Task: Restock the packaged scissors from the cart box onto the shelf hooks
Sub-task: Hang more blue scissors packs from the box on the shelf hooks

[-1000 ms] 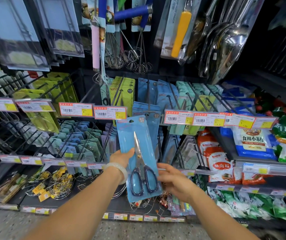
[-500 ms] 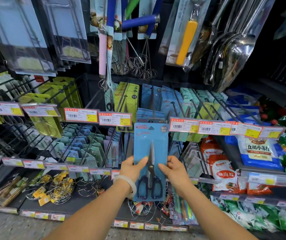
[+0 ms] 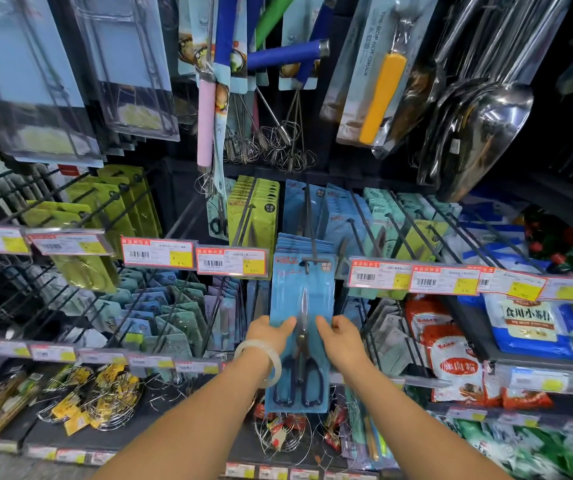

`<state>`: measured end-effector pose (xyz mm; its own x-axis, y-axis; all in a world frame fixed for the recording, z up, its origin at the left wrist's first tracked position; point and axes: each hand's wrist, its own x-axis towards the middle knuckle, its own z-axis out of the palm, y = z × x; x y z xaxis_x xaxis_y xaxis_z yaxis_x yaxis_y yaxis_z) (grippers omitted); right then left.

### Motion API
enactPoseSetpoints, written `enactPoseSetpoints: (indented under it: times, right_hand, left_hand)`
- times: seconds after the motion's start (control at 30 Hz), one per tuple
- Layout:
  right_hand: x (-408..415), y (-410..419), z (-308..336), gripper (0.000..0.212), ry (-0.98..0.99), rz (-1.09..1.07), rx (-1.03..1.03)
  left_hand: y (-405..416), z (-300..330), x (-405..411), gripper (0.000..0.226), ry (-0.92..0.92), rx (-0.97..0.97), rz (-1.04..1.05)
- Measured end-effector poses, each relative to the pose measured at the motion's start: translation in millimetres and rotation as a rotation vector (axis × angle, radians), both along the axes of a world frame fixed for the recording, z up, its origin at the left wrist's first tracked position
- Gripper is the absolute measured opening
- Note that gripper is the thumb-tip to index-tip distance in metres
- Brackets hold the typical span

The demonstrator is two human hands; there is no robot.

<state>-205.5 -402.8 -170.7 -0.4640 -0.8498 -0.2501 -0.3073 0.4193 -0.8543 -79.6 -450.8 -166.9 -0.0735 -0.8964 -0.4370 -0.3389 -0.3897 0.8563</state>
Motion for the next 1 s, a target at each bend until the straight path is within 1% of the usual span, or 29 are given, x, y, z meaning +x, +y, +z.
enactPoseSetpoints:
  times: [0.03, 0.1, 0.17, 0.2, 0.27, 0.3, 0.37, 0.43, 0.5, 0.6, 0.67, 0.73, 0.8, 0.83, 0.9, 0.93, 1.0]
  right_hand:
    - [0, -6, 0, 0.028, 0.006, 0.019, 0.008]
    - [-1, -18, 2, 0.049, 0.028, 0.036, 0.027]
    - [-1, -30, 3, 0.057, 0.102, 0.027, 0.038]
    - [-1, -36, 3, 0.059, 0.129, 0.01, 0.05]
    - [-3, -48, 0, 0.059, 0.157, -0.033, 0.057]
    - [-5, -54, -2, 0.055, 0.158, -0.054, 0.049]
    - [-7, -64, -7, 0.043, 0.127, -0.083, 0.018]
    - [-10, -73, -8, 0.038, 0.113, -0.112, 0.001]
    - [-11, -80, -7, 0.036, 0.151, -0.126, -0.008]
    - [-12, -86, -1, 0.051, 0.194, -0.127, 0.028]
    - [-10, -85, 2, 0.054, 0.217, -0.093, 0.095]
    - [-7, -75, 2, 0.059, 0.209, -0.033, 0.183]
    - [-6, -56, -1, 0.066, 0.274, 0.027, 0.25]
    - [-7, -45, -4, 0.067, 0.312, 0.046, 0.266]
    - [-13, -19, -7, 0.07, 0.396, 0.088, 0.315]
    - [-18, -5, -9, 0.071, 0.448, 0.118, 0.34]
    - [-30, 23, -12, 0.064, 0.498, 0.16, 0.373]
  left_hand:
    - [-5, -1, -1, 0.035, -0.007, -0.017, -0.012]
    - [-14, -3, -4, 0.032, -0.005, -0.066, -0.035]
    - [-24, -4, -7, 0.037, -0.048, -0.118, -0.073]
    - [-29, -6, -8, 0.043, -0.084, -0.132, -0.102]
    - [-42, -8, -9, 0.058, -0.174, -0.117, -0.175]
    - [-47, -10, -10, 0.062, -0.198, -0.1, -0.208]
    - [-56, -12, -13, 0.066, -0.162, -0.079, -0.22]
    - [-64, -11, -17, 0.066, -0.121, -0.065, -0.184]
    - [-74, -10, -22, 0.061, -0.148, -0.108, -0.179]
    - [-83, -6, -27, 0.058, -0.204, -0.149, -0.218]
    - [-82, -11, -26, 0.062, -0.243, -0.111, -0.224]
    - [-72, -14, -20, 0.074, -0.372, -0.024, -0.243]
    - [-54, -20, -14, 0.081, -0.494, 0.06, -0.285]
    - [-42, -20, -13, 0.083, -0.555, 0.086, -0.339]
    - [-16, -24, -16, 0.085, -0.691, 0.089, -0.454]
    - [-4, -25, -20, 0.086, -0.735, 0.06, -0.502]
    - [17, -24, -36, 0.086, -0.732, 0.061, -0.504]
